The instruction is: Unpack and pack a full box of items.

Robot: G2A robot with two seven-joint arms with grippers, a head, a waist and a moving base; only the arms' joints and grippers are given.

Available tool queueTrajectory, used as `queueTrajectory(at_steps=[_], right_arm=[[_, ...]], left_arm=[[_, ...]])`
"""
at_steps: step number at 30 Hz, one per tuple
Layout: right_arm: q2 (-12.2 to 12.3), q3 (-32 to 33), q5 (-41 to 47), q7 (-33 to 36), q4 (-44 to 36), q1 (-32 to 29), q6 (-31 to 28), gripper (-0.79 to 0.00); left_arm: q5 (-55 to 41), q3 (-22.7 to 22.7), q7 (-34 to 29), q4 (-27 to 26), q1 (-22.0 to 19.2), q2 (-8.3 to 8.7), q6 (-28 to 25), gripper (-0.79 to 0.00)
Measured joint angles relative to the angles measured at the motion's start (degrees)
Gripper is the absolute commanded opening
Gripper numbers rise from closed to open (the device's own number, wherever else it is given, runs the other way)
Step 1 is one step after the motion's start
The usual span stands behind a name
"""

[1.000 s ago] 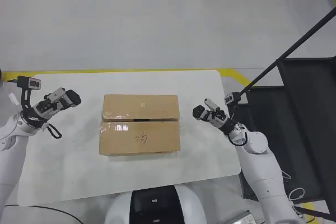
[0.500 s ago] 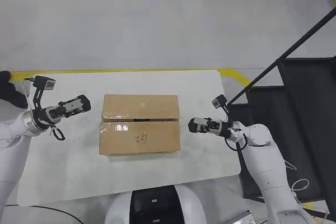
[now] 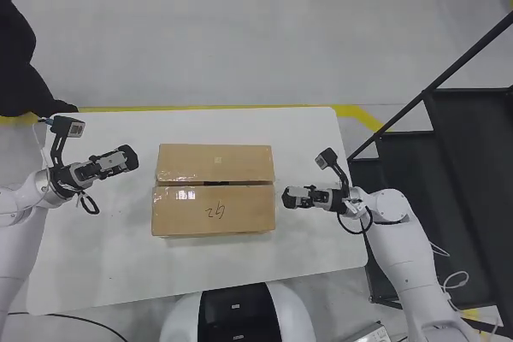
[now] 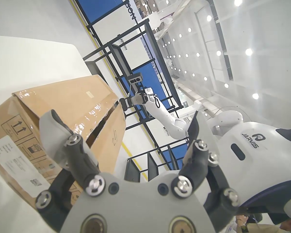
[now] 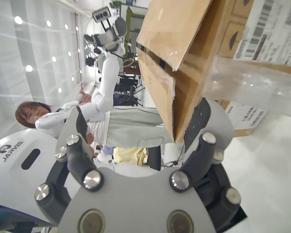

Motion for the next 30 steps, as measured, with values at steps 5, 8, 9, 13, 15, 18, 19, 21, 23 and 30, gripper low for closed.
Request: queueTrajectory(at_steps=[5, 8, 9, 13, 15, 18, 19, 21, 23, 30], right_arm=[[0.08, -2.92, -1.70, 0.32, 1.18, 1.56, -1.66, 0.000], [0.01, -4.20, -0.36, -0.15, 2.11, 2.65, -3.10, 0.000], [0.01, -4.38, 0.24, -0.32, 2.35, 2.93, -3.53, 0.000], [0.08, -5.26, 1.63, -0.86, 3.66, 4.14, -5.32, 0.000], [0.05, -6.05, 2.06, -0.90, 4.29, 4.77, -5.87, 0.000], [-0.05, -7.73, 3.84, -0.75, 5.01, 5.77, -5.91, 0.000], [-0.06, -8.37, 4.55, -0.70, 5.20, 6.08, -5.85, 0.000], [-0.04, -9.20, 6.23, -0.44, 5.26, 6.38, -5.57, 0.000], [0.12, -9.70, 9.16, 0.48, 4.56, 6.33, -4.66, 0.000], [1.90, -9.42, 14.95, 6.54, -2.03, 3.29, 1.40, 0.000]], left_arm=[[0.00, 0.00, 0.00, 0.00, 0.00, 0.00, 0.00, 0.000], [0.00, 0.00, 0.00, 0.00, 0.00, 0.00, 0.00, 0.000], [0.00, 0.00, 0.00, 0.00, 0.00, 0.00, 0.00, 0.000], [0.00, 0.00, 0.00, 0.00, 0.00, 0.00, 0.00, 0.000], [0.00, 0.00, 0.00, 0.00, 0.00, 0.00, 0.00, 0.000], [0.00, 0.00, 0.00, 0.00, 0.00, 0.00, 0.00, 0.000], [0.00, 0.00, 0.00, 0.00, 0.00, 0.00, 0.00, 0.000], [0.00, 0.00, 0.00, 0.00, 0.00, 0.00, 0.00, 0.000], [0.09, 0.00, 0.15, -0.13, 0.08, -0.01, 0.11, 0.000], [1.92, -0.64, 2.87, -2.52, 1.55, 0.01, 2.10, 0.000]])
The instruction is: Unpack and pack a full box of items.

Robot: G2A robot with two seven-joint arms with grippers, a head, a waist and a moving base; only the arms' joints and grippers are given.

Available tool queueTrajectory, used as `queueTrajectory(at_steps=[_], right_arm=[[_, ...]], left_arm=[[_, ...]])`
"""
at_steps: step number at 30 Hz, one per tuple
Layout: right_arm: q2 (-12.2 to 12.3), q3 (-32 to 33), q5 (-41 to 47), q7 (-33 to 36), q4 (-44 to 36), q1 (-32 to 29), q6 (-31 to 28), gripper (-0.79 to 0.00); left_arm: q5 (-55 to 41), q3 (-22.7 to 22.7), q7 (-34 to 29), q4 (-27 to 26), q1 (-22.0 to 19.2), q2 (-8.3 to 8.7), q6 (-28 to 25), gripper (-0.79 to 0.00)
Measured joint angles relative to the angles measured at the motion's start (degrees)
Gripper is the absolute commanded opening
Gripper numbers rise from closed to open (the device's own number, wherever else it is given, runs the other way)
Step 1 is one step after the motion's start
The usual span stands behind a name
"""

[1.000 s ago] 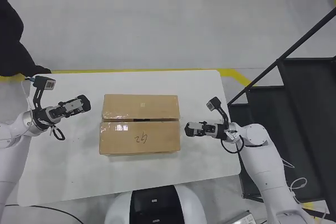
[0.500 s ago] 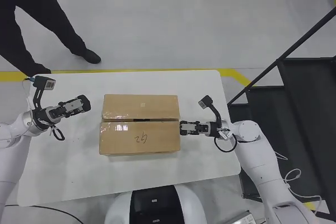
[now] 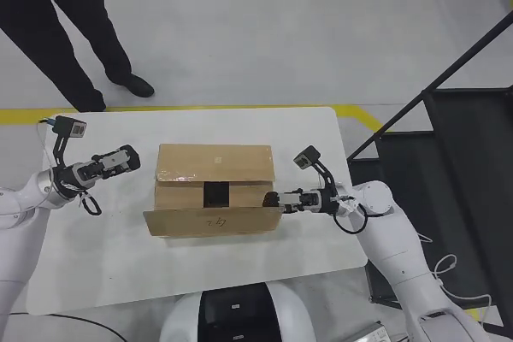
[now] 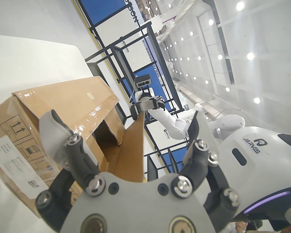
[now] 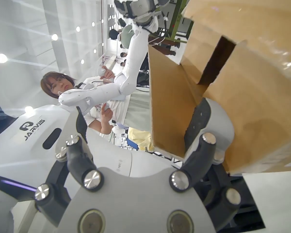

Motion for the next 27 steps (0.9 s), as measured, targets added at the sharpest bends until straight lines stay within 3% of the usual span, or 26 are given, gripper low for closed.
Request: queueTrajectory(at_steps=[6, 13, 19, 23, 27], right_arm=[[1.53, -3.14, -6.05, 1.52, -3.82, -3.40, 1.52, 0.000], [2.58, -7.74, -13.25, 0.61, -1.80, -3.82, 0.63, 0.000], [3.26, -7.75, -15.51, -1.32, -0.49, -3.92, -1.28, 0.000], [3.61, -7.22, -13.49, -1.40, -1.42, -4.65, -1.39, 0.000], [4.39, -4.87, -6.01, 0.28, -5.51, -6.52, 0.29, 0.000]], left_arm=[[-0.01, 0.58, -0.56, -0.51, 0.09, -0.23, 0.61, 0.000], [-0.20, 1.48, -1.77, -0.14, -0.29, -0.55, 1.07, 0.000], [-0.36, 1.79, -2.66, 0.43, -0.50, -0.72, 1.37, 0.000], [-0.38, 1.78, -3.20, 0.46, -0.52, -0.78, 1.40, 0.000], [-0.46, 1.31, -3.70, 0.14, -0.24, -0.74, 1.42, 0.000]])
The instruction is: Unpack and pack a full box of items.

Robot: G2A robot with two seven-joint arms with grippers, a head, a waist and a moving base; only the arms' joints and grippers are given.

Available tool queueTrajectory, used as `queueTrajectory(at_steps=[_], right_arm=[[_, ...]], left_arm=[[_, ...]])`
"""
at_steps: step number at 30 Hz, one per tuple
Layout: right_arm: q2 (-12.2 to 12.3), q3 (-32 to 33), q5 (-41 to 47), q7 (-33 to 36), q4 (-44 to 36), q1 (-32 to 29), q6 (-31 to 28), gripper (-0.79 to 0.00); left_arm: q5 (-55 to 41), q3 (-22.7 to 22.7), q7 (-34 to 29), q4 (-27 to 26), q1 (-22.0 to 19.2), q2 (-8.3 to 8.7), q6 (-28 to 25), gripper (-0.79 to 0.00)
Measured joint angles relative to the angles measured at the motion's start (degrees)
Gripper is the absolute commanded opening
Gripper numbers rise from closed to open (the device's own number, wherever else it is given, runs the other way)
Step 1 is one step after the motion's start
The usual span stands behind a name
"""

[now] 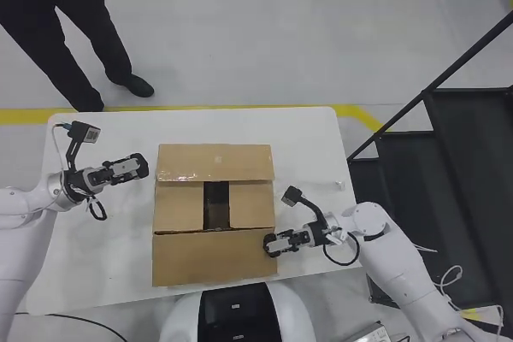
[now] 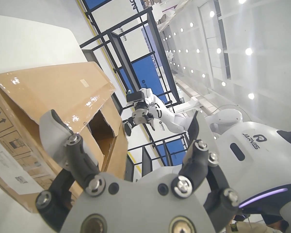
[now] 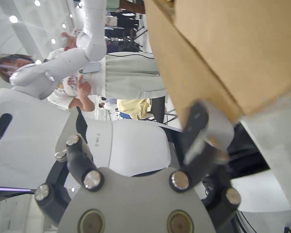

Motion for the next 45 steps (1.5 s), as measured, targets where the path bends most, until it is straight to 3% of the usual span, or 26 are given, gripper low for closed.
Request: queueTrajectory(at_steps=[10, 18, 26, 38, 42, 45], right_arm=[[1.10, 5.21, 16.22, 0.08, -2.82, -0.84, 0.08, 0.000], [1.23, 6.25, 19.70, -0.71, -0.71, 0.11, -0.70, 0.000], [1.29, 6.89, 20.93, -1.11, 0.04, 0.29, -1.11, 0.000], [1.29, 6.89, 20.92, -1.11, 0.04, 0.28, -1.10, 0.000], [1.29, 6.89, 20.92, -1.11, 0.04, 0.28, -1.10, 0.000], [1.29, 6.89, 20.92, -1.11, 0.04, 0.28, -1.10, 0.000]], left_arm=[[-3.49, -0.70, -3.48, -2.73, 1.23, 0.09, 0.72, 0.000], [-3.11, 1.99, -6.12, -5.00, 1.68, 0.09, 3.43, 0.000], [-4.80, 4.93, -4.93, 0.87, 0.38, -0.72, 2.25, 0.000], [-8.62, 6.18, -7.88, 9.04, -1.71, -1.53, 5.38, 0.000], [-9.57, 6.86, -8.38, 9.80, -2.42, -1.96, 5.68, 0.000], [-10.02, 5.94, -8.49, 7.62, -1.66, -1.78, 5.79, 0.000]])
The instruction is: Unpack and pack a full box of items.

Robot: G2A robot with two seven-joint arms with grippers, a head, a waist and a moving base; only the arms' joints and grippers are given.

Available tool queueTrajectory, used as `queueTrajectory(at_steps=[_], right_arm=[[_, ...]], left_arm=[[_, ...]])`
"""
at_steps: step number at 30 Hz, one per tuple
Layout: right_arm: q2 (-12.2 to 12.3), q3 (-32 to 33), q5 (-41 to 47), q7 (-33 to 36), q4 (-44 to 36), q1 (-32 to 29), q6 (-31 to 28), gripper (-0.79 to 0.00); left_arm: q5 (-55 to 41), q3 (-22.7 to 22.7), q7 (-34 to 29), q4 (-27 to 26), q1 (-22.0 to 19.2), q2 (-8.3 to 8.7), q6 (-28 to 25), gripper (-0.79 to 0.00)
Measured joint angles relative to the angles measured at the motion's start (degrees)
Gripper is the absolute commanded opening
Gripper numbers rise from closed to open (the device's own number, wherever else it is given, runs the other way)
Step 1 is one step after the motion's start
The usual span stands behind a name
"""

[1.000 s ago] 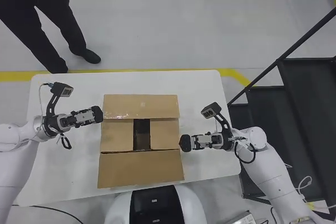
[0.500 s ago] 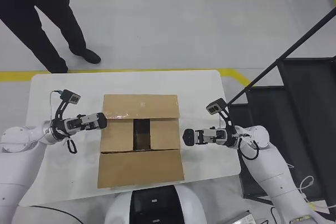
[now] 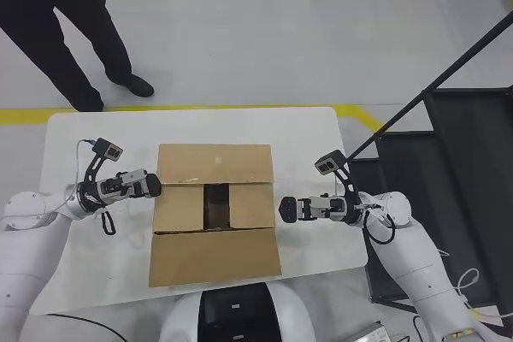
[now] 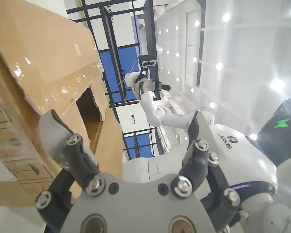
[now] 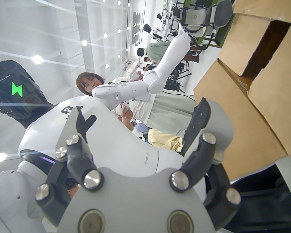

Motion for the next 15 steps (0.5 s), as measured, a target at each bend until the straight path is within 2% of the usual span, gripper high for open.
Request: queueTrajectory(at_steps=[5, 15], right_arm=[[0.00, 0.00, 0.00, 0.00, 0.00, 0.00, 0.00, 0.000], [0.00, 0.00, 0.00, 0.00, 0.00, 0.00, 0.00, 0.000]], left_arm=[[-0.20, -2.22, -1.91, -3.84, 2.86, 0.81, 1.90, 0.000], [-0.49, -1.40, -2.75, -0.20, 2.67, 0.45, 2.75, 0.000]])
